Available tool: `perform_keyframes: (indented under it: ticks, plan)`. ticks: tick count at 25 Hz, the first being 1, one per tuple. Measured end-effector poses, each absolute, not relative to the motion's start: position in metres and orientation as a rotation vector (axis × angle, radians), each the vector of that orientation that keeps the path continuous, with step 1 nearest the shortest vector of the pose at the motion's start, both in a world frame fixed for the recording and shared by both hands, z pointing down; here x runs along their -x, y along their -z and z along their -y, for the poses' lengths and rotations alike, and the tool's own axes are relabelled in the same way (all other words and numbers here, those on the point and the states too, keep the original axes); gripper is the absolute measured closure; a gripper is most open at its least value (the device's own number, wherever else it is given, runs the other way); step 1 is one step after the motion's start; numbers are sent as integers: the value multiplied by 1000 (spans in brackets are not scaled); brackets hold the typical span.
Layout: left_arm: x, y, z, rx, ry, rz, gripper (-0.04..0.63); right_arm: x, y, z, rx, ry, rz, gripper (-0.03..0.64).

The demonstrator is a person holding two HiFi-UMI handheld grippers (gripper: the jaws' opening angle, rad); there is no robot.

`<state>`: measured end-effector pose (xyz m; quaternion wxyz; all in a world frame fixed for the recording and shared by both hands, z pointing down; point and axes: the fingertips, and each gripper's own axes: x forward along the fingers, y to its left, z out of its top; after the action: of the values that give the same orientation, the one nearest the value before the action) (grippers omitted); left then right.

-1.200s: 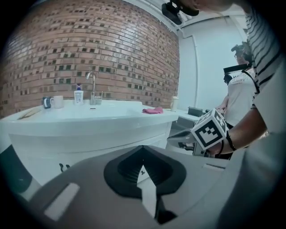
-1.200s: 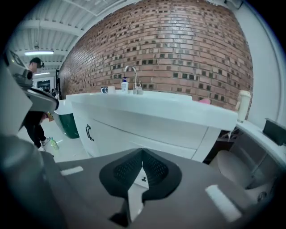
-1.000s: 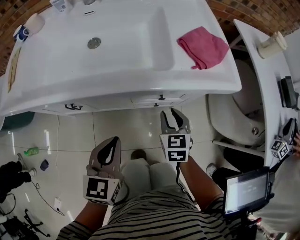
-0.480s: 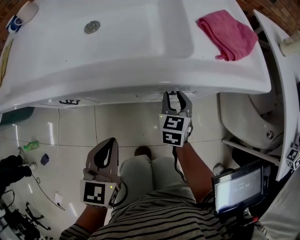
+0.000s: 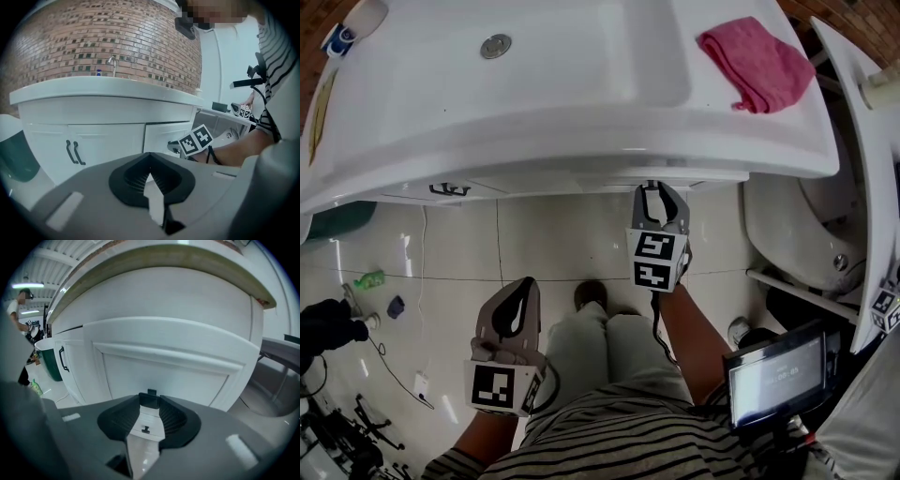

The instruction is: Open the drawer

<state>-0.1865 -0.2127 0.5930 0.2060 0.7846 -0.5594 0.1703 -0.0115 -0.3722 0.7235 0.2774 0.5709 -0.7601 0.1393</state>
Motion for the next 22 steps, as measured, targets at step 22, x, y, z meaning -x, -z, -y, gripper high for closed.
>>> perform_keyframes:
  ticks: [22]
  plan:
    - [152,-540,121,-2212,-500,1479,581,-5,-729,183,-1388,-550,1959,494]
